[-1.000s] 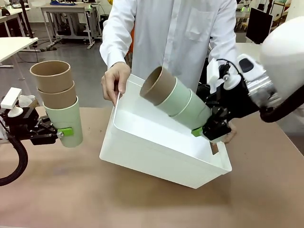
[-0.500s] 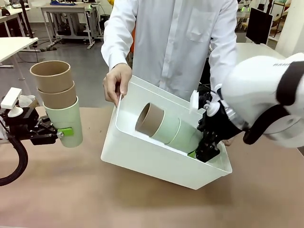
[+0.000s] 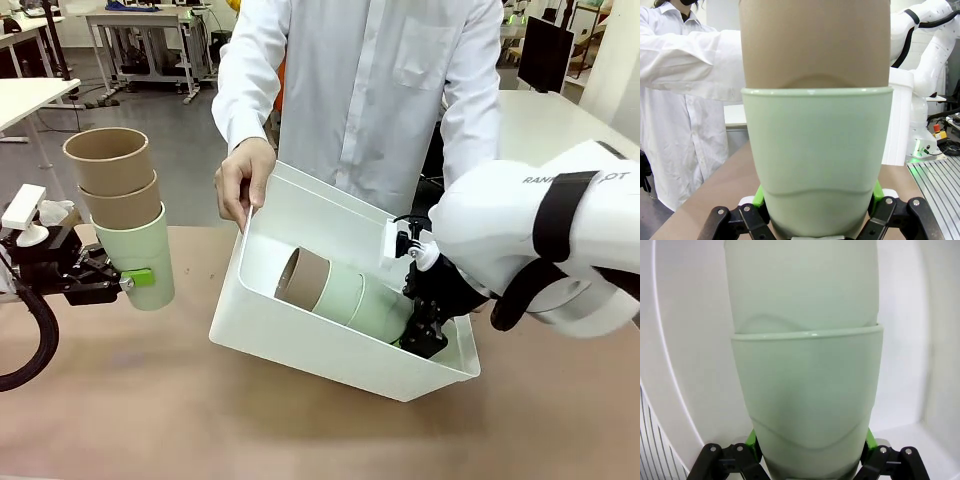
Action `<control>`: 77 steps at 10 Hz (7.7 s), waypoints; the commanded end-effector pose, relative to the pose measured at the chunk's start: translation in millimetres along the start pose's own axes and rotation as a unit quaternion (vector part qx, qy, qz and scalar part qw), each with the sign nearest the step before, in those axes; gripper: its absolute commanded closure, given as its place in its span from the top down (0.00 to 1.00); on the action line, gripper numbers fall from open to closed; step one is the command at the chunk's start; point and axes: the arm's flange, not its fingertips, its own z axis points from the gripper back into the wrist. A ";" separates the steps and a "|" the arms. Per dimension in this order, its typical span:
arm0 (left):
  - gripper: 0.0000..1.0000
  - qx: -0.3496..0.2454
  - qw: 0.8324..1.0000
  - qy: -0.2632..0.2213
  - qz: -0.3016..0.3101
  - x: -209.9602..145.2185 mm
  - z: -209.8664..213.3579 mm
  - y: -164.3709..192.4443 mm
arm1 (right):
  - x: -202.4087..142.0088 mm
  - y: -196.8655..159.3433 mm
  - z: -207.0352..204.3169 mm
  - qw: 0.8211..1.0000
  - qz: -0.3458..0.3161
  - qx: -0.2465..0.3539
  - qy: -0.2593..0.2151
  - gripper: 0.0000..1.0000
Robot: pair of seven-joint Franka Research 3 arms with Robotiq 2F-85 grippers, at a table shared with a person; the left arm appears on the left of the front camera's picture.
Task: Stack the cups and store them in the basket.
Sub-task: Place the stack of Reusable plastic cups into the Pantry Basket.
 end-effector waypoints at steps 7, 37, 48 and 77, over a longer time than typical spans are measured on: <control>0.85 -0.002 1.000 -0.003 -0.009 3.2 -0.9 -2.2 | -2.3 -1.8 -3.1 1.000 -0.009 -0.001 -0.008 0.85; 0.85 -0.002 1.000 -0.003 -0.009 3.2 -0.9 -2.2 | -172.8 -80.4 199.7 0.975 -0.104 -0.031 -0.194 1.00; 0.85 -0.002 1.000 -0.003 -0.009 3.2 -0.9 -2.2 | -169.7 -119.1 225.3 0.975 -0.114 -0.034 -0.185 1.00; 0.85 0.079 0.953 0.292 -0.015 222.0 -133.3 -43.6 | -169.7 -119.1 225.3 0.975 -0.114 -0.034 -0.185 1.00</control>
